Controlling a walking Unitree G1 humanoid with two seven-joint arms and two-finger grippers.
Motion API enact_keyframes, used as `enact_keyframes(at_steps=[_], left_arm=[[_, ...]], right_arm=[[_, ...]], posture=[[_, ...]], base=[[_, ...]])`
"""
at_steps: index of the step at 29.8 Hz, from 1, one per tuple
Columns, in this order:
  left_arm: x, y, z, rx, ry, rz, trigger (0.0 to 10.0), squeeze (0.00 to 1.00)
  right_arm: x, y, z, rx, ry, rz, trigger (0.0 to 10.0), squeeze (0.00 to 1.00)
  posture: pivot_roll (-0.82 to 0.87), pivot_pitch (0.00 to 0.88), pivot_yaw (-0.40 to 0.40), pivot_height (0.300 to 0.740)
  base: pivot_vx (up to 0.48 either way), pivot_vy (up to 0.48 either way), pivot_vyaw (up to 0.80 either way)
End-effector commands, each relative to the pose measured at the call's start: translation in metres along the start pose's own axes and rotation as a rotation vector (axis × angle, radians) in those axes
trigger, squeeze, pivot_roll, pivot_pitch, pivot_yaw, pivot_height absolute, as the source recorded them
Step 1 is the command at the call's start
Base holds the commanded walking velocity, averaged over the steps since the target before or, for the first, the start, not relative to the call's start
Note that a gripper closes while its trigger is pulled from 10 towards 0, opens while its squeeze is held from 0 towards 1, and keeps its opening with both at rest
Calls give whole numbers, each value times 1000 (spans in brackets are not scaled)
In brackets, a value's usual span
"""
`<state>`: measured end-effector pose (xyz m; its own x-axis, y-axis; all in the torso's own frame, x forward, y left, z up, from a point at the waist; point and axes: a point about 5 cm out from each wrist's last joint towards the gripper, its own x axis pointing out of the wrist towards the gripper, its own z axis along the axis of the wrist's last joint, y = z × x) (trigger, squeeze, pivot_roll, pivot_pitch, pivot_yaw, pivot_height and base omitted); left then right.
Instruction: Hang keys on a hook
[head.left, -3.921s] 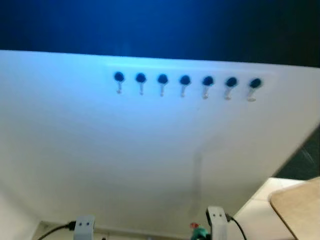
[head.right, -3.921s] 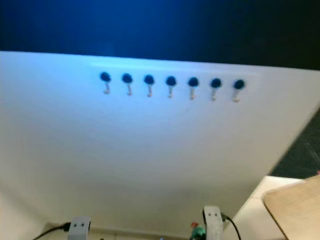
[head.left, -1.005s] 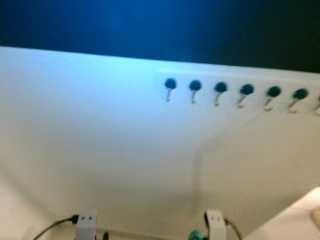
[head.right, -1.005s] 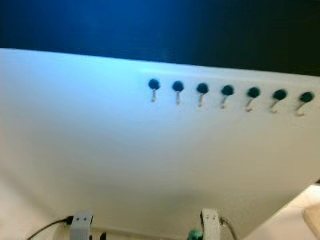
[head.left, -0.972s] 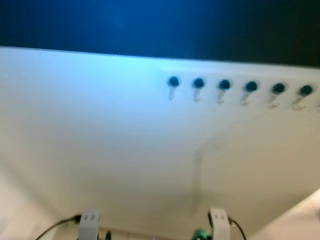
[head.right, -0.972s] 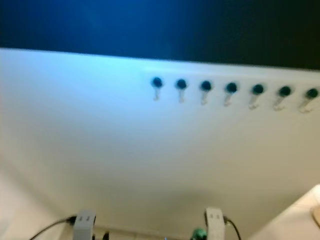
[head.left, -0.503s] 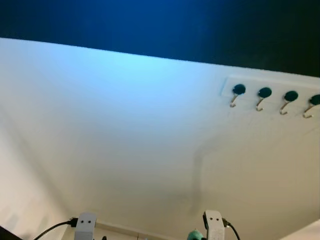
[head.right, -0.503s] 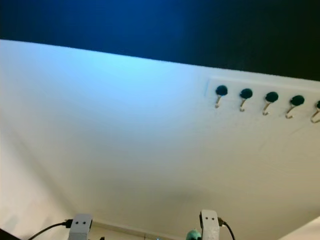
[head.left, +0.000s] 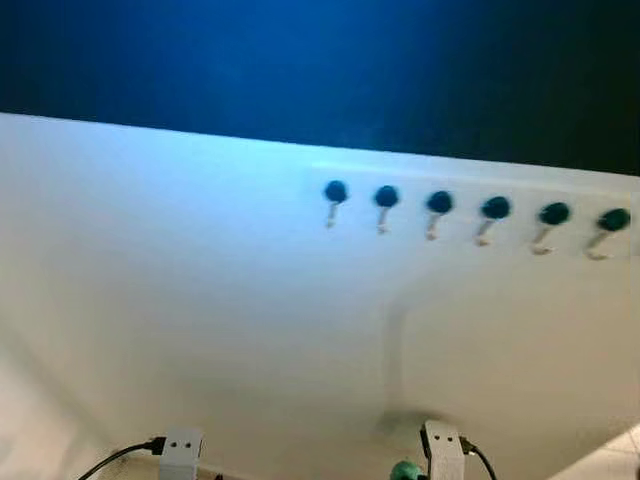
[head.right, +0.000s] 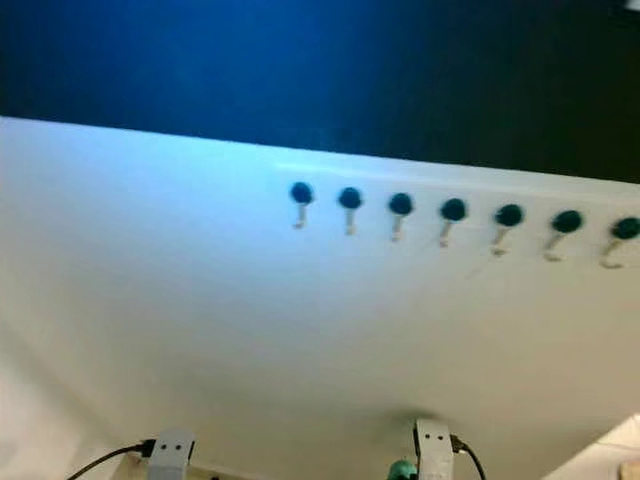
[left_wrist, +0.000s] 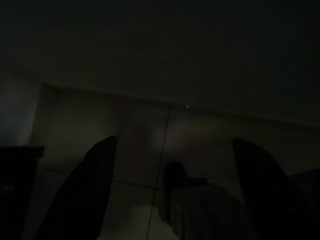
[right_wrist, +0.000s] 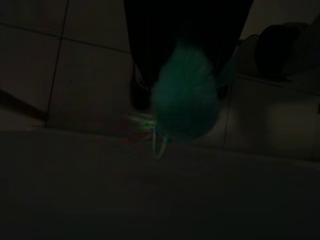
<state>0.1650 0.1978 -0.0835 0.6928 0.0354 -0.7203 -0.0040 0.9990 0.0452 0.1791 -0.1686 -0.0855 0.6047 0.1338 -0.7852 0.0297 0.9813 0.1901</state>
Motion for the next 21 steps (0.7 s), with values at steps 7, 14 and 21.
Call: enact_keyframes(at_steps=[7, 14, 21], left_arm=[[-3, 7, -5, 31, 16, 21, 10000, 0], [-3, 7, -7, 18, 23, 14, 10000, 0], [-2, 3, -6, 1, 28, 9, 10000, 0]], right_arm=[[-9, -27, -6, 104, -60, -182, 10000, 0], [-21, -57, -10, 183, -95, -361, 10000, 0], [-17, -47, -9, 156, -62, -235, 10000, 0]], posture=[[62, 27, -4, 740], [46, 35, 5, 740], [37, 42, 2, 740]], base=[[0, 0, 0], [0, 0, 0], [0, 0, 0]])
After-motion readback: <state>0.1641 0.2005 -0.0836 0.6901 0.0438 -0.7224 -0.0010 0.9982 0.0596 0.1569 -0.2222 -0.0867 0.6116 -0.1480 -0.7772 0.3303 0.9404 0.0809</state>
